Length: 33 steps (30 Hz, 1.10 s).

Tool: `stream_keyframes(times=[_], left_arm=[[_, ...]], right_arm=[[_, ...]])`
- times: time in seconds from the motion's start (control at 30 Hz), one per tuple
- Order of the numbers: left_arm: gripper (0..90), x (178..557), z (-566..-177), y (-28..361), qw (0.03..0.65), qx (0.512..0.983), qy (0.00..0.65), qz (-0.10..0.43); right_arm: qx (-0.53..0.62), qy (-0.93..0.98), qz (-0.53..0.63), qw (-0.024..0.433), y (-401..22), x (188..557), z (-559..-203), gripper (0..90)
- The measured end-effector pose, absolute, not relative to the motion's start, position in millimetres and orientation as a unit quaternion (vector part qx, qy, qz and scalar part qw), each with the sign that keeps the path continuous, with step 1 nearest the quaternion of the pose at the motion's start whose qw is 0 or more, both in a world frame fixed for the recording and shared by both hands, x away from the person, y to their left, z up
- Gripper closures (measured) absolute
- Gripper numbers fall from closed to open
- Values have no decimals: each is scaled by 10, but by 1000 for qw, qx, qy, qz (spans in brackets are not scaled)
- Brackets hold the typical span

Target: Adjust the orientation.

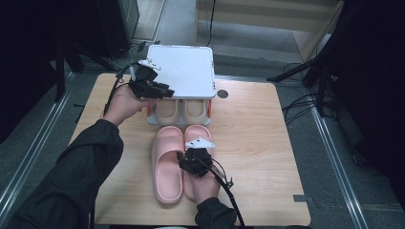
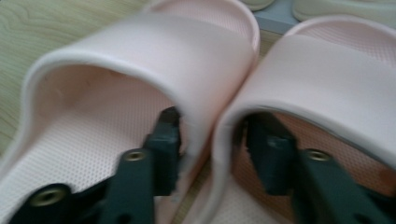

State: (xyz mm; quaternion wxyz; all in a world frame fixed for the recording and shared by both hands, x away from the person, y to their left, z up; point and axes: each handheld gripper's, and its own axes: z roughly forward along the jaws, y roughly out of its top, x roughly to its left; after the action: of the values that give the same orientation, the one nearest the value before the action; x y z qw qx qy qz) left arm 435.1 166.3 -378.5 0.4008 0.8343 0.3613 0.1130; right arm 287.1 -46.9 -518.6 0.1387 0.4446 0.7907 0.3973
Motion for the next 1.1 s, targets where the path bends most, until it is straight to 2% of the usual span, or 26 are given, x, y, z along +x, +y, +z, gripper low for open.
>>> stream_keyframes(times=[0.3, 0.73, 1.1], left_arm=[[623, 4350, -3786, 1665, 401, 835, 360, 113], [623, 4349, -3788, 1664, 403, 833, 361, 113], [623, 4348, -3786, 1665, 402, 834, 361, 112]], right_arm=[[446, 791, 400, 124, -525, 2879, -5170, 668], [427, 806, 389, 126, -668, 2815, -5091, 768], [382, 829, 392, 116, -766, 2800, -5048, 777]])
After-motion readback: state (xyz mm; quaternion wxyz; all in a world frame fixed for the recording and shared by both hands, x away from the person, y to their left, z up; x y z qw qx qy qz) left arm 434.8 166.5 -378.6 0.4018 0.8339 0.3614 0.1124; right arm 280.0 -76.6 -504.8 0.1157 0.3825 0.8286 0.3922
